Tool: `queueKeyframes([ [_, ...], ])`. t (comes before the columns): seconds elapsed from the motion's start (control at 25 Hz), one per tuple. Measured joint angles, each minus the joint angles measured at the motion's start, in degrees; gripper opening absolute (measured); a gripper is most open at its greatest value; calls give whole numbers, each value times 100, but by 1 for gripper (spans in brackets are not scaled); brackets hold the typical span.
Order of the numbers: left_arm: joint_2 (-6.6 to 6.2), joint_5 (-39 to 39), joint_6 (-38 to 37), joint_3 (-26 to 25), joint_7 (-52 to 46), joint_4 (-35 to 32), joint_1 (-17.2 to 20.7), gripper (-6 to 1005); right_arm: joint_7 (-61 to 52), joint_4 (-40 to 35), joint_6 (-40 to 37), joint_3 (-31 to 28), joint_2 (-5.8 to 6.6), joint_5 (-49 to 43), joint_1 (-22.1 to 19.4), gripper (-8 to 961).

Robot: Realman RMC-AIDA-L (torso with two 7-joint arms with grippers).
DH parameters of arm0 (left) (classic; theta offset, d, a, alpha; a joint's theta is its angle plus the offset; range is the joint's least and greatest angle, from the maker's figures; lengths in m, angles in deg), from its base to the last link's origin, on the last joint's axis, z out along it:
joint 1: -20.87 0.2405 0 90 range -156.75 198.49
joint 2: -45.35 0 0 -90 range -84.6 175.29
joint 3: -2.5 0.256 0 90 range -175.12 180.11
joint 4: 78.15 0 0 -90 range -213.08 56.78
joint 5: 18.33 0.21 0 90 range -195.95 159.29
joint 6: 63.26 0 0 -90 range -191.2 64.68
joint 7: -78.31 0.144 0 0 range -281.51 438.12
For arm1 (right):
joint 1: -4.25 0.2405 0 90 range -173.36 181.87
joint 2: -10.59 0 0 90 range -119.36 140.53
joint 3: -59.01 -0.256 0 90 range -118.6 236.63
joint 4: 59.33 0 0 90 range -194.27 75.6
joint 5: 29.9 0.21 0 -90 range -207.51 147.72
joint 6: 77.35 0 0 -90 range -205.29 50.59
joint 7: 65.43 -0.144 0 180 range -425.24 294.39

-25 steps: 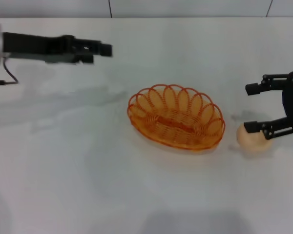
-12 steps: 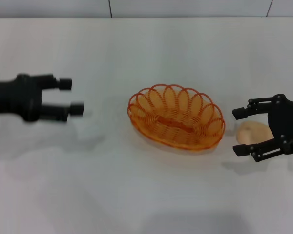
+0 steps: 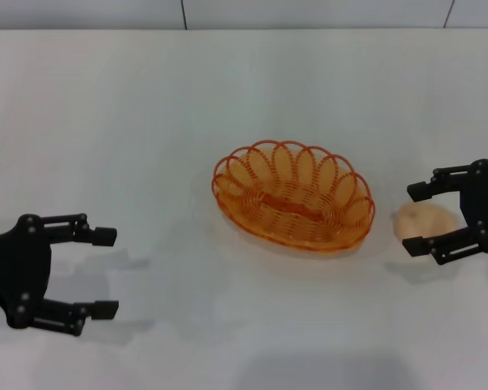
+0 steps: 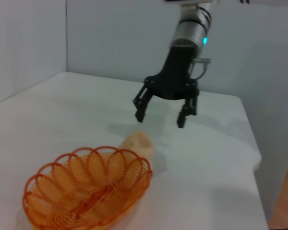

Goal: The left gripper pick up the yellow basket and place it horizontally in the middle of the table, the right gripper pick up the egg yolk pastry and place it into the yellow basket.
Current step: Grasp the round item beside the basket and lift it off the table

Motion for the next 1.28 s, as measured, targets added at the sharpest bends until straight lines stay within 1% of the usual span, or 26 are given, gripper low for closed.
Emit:
queueKeyframes([
  [0.16,20,7,-78,93,-8,-113,76,877,-591,-364,161,254,-3,-342,120,843],
  [0.24,36,1,-92,253,-14,-227,137,877,-1021,-588,205,410,2,-643,233,842],
  [0.32,80,-38,-97,366,-9,-390,216,877,-1377,-710,214,519,-5,-924,352,842],
  [0.44,219,-63,-99,401,30,-777,377,876,-1845,-773,237,687,-8,-1215,582,841],
  [0.52,352,-69,-102,402,111,-1126,516,876,-2087,-773,243,774,-7,-1397,721,841],
  [0.6,457,-62,-103,404,190,-1387,610,875,-2287,-756,240,820,-8,-1624,873,841],
  [0.64,484,-50,-105,407,211,-1448,635,875,-2385,-732,234,839,-10,-1741,951,841],
  [0.68,484,-50,-105,407,211,-1448,635,875,-2483,-695,226,862,-12,-1829,1026,841],
  [0.72,519,-38,-101,412,250,-1517,659,875,-2553,-654,224,888,-12,-1895,1088,841],
  [0.76,527,-37,-91,413,262,-1518,657,875,-2629,-620,228,911,-11,-1972,1151,841],
  [0.96,526,-36,-51,401,274,-1481,616,875,-2745,-360,254,943,-16,-2266,1381,842],
  [1.16,556,-36,25,384,276,-1476,614,875,-2717,-17,402,977,-11,-2555,1534,750],
  [1.28,569,-36,67,367,278,-1473,619,875,-2697,149,593,1058,-14,-2700,1562,650],
])
